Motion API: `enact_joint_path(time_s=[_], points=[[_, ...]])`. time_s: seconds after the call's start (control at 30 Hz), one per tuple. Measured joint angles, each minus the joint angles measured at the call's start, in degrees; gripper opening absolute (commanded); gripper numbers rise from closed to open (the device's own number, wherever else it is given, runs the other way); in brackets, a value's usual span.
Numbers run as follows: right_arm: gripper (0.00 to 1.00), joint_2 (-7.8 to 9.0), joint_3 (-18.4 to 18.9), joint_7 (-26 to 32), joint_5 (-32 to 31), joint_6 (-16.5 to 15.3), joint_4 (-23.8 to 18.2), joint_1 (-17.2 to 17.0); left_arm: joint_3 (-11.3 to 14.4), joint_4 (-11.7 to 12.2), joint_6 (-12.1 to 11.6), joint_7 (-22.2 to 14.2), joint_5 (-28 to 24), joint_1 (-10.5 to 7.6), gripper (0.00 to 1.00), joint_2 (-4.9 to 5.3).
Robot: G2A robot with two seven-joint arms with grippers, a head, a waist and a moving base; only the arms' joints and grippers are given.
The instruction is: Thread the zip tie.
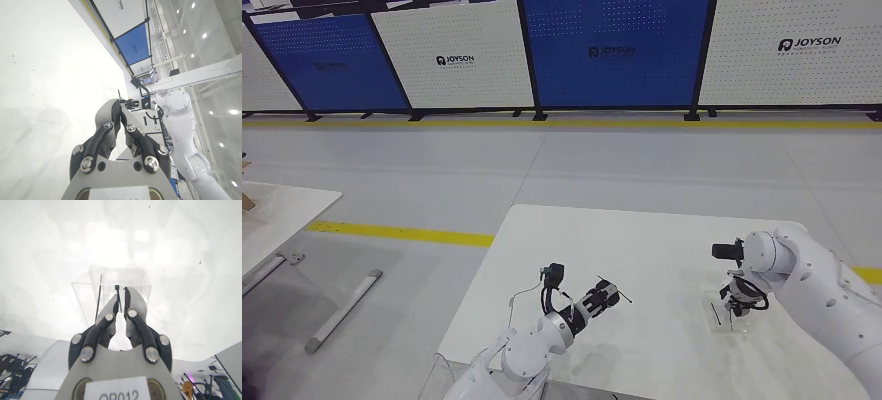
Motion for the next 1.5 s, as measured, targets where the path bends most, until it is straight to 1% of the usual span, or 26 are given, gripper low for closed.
enact_joint_path(time_s=[0.47, 0.53, 0.67, 0.8, 0.87, 0.97, 1.13, 1.17, 1.5], points=[[0.16, -0.76, -0.6, 0.0, 0.5, -0.5, 1.5, 0.6, 0.0, 0.0, 0.0, 0.0, 0.0, 0.0, 0.0, 0.0], [0.19, -0.83, -0.5, 0.0, 0.6, -0.6, 1.7, 0.5, 0.0, 0.0, 0.0, 0.0, 0.0, 0.0, 0.0, 0.0], [0.18, -1.0, -0.4, 0.0, 0.4, -0.8, 1.8, 0.4, 0.0, 0.0, 0.0, 0.0, 0.0, 0.0, 0.0, 0.0], [0.15, -1.18, -0.4, 0.0, 0.3, -1.0, 2.1, 0.4, 0.0, 0.0, 0.0, 0.0, 0.0, 0.0, 0.0, 0.0], [0.12, -1.24, -0.4, 0.0, 0.3, -1.0, 2.3, 0.4, 0.0, 0.0, 0.0, 0.0, 0.0, 0.0, 0.0, 0.0], [0.05, -1.34, -0.3, 0.0, 0.4, -1.2, 2.5, 0.4, 0.0, 0.0, 0.0, 0.0, 0.0, 0.0, 0.0, 0.0], [0.02, -1.43, -0.2, 0.0, 0.7, -1.7, 2.9, 0.4, 0.0, 0.0, 0.0, 0.0, 0.0, 0.0, 0.0, 0.0], [0.0, -1.44, -0.2, 0.0, 0.7, -1.7, 3.0, 0.4, 0.0, 0.0, 0.0, 0.0, 0.0, 0.0, 0.0, 0.0], [0.0, -1.46, 0.1, 0.0, 0.2, -1.6, 2.7, 0.4, 0.0, 0.0, 0.0, 0.0, 0.0, 0.0, 0.0, 0.0]])
